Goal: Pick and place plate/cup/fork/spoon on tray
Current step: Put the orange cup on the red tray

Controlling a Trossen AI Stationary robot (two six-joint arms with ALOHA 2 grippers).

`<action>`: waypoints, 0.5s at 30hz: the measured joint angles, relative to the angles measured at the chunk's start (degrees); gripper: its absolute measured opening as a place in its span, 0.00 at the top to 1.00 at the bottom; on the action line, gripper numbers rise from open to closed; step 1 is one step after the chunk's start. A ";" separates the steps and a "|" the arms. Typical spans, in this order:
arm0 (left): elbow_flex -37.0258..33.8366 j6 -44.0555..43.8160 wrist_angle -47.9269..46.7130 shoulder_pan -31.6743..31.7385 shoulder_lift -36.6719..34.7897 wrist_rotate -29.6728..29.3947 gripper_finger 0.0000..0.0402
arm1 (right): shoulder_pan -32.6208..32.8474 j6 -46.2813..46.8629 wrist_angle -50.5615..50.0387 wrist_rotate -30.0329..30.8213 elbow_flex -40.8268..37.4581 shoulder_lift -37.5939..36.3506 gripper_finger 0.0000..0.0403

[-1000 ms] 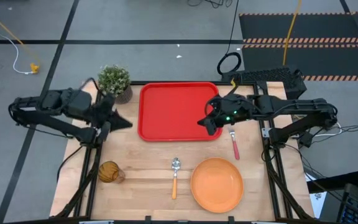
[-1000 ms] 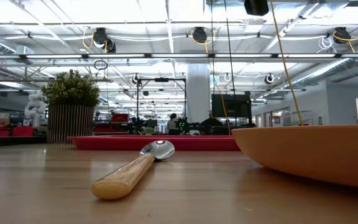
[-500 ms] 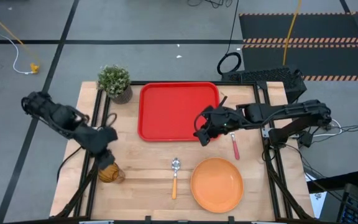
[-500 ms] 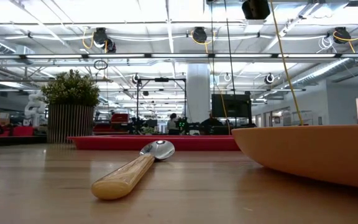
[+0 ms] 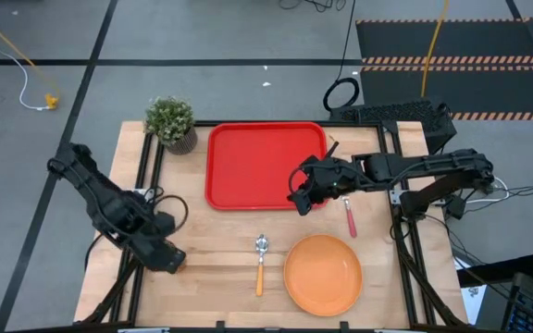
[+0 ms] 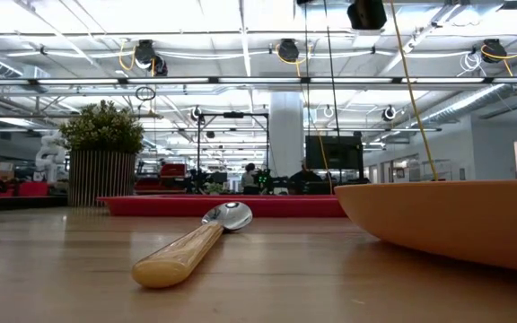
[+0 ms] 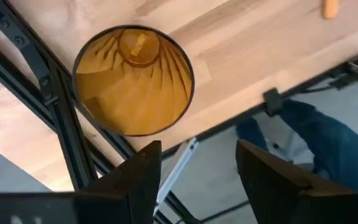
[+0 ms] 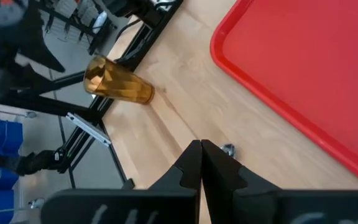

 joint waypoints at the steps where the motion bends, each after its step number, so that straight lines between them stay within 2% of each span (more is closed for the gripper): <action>1: 0.00 -0.11 0.03 -0.17 0.78 -0.07 0.48 | -0.15 -0.02 0.02 -0.09 0.00 0.00 1.00; 7: 0.00 0.98 -0.41 -0.41 5.69 -0.05 0.52 | -0.82 -0.92 0.01 -3.03 0.00 0.00 1.00; 15: -0.02 4.13 -1.55 0.17 10.50 0.35 0.60 | -0.89 -2.35 0.01 -3.13 -0.01 0.00 1.00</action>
